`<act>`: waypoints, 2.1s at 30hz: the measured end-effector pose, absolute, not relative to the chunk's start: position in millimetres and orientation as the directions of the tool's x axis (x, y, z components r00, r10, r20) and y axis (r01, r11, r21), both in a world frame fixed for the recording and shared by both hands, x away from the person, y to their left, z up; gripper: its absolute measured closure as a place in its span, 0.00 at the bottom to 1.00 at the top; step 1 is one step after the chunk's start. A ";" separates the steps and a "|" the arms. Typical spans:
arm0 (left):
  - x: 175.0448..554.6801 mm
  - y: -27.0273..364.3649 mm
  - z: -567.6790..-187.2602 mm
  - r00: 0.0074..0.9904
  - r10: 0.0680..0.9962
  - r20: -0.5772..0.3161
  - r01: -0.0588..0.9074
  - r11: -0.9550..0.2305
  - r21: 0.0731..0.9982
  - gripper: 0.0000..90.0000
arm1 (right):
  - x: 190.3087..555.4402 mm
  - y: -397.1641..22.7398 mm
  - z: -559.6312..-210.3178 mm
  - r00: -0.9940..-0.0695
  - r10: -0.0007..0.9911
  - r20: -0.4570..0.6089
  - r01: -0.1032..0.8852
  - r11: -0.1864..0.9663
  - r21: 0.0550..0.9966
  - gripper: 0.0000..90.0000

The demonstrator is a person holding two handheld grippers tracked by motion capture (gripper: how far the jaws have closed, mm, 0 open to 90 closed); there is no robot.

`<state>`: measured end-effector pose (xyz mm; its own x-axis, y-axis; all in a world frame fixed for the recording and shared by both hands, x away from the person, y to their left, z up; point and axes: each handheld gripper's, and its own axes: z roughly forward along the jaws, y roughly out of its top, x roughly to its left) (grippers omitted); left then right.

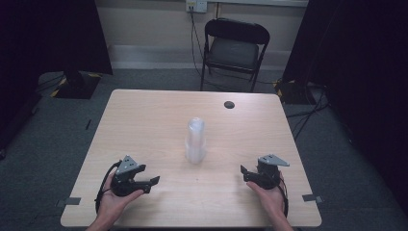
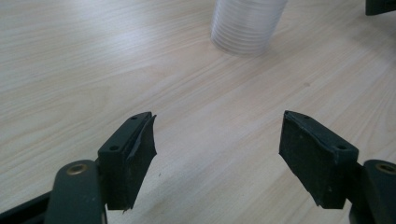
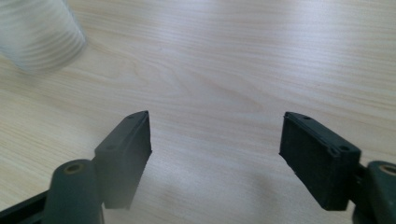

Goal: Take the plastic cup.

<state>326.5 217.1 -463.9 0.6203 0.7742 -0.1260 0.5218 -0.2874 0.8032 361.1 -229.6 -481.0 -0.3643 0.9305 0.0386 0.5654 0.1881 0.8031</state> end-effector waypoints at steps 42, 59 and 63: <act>321.7 211.2 -461.4 0.679 0.722 -0.134 0.500 -0.321 0.804 0.30 | 356.9 -179.5 -421.9 -0.616 0.781 0.105 0.451 0.240 0.860 0.43; 320.3 212.3 -461.1 0.682 0.723 -0.105 0.463 -0.316 0.828 0.30 | 390.5 -125.0 -393.2 -0.693 0.714 0.103 0.392 0.252 0.885 0.26; 320.3 210.6 -462.0 0.732 0.674 -0.097 0.439 -0.358 0.824 0.42 | 403.5 -109.1 -387.8 -0.702 0.707 0.080 0.373 0.270 0.888 0.25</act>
<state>320.3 210.6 -462.0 0.7320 0.6744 -0.0972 0.4389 -0.3576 0.8243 403.5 -109.1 -387.8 -0.7023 0.7073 0.0802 0.3730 0.2697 0.8878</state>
